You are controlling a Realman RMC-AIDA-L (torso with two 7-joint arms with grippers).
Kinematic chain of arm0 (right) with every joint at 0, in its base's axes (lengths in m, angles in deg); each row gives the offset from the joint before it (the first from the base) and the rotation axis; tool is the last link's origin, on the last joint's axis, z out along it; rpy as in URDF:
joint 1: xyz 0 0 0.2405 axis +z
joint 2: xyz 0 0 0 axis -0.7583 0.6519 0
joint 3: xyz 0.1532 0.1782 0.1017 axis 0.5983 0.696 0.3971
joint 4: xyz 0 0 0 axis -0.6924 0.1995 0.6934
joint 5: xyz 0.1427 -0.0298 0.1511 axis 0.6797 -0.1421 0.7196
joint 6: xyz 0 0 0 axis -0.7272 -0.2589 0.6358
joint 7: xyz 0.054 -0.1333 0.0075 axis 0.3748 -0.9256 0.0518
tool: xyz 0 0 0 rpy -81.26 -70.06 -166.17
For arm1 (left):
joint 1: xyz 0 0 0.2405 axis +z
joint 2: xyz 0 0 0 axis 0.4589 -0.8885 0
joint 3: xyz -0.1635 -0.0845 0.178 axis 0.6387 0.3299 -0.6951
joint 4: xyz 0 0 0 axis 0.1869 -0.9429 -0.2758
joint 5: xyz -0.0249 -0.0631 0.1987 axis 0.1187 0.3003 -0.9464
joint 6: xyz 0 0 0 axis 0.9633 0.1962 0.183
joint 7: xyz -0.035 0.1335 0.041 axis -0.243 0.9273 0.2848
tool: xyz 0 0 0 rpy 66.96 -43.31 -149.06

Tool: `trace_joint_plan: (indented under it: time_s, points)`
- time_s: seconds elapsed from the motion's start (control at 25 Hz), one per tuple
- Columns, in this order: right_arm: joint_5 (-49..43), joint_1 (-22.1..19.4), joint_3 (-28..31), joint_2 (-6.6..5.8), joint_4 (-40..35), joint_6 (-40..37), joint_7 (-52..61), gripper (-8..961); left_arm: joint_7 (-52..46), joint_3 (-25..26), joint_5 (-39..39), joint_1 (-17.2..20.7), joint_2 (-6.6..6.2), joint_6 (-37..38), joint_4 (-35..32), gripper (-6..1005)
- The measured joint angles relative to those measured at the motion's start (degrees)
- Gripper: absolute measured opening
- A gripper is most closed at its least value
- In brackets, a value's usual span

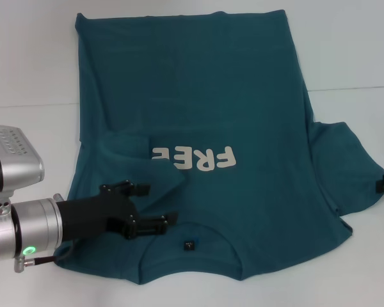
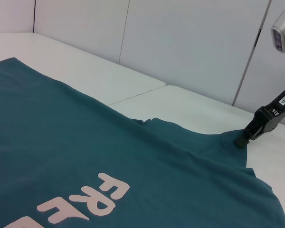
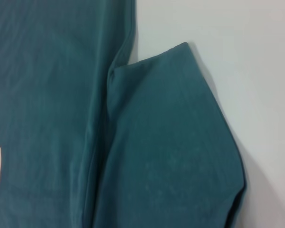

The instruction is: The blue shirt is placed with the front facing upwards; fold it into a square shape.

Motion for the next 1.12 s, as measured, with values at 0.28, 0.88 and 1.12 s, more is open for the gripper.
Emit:
trace_joint_plan:
  time_s: [0.28,0.88,1.12]
  points:
    - [-0.14,-0.65,-0.06,0.32,-2.15,0.16,-0.06,12,0.0,0.0,0.16,0.0,0.0,0.0,0.0,919]
    - [0.05,-3.7,5.73,0.89,-14.91,-3.92,0.88,13,-0.36,0.0,0.32,-0.09,0.0,0.0,0.12,919]
    - [2.05,-2.85,7.3,0.58,-17.41,-4.57,0.57,12,-0.42,0.03,0.31,-0.16,0.0,0.0,0.33,920]
